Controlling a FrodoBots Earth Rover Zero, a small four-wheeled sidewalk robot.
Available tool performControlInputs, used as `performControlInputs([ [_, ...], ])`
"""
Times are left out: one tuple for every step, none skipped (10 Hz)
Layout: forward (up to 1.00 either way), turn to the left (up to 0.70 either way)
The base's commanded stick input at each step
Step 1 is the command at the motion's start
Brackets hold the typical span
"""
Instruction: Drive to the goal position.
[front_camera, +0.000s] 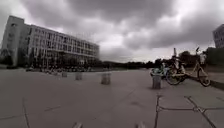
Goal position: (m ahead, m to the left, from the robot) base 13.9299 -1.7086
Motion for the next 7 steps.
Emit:
performControlInputs([
  [0.5,-0.22],
  [0.5,-0.14],
  [0.5,-0.05],
  [0.5,0.01],
  [0.5,0.01],
  [0.5,0.01],
  [0.5,0.01],
])
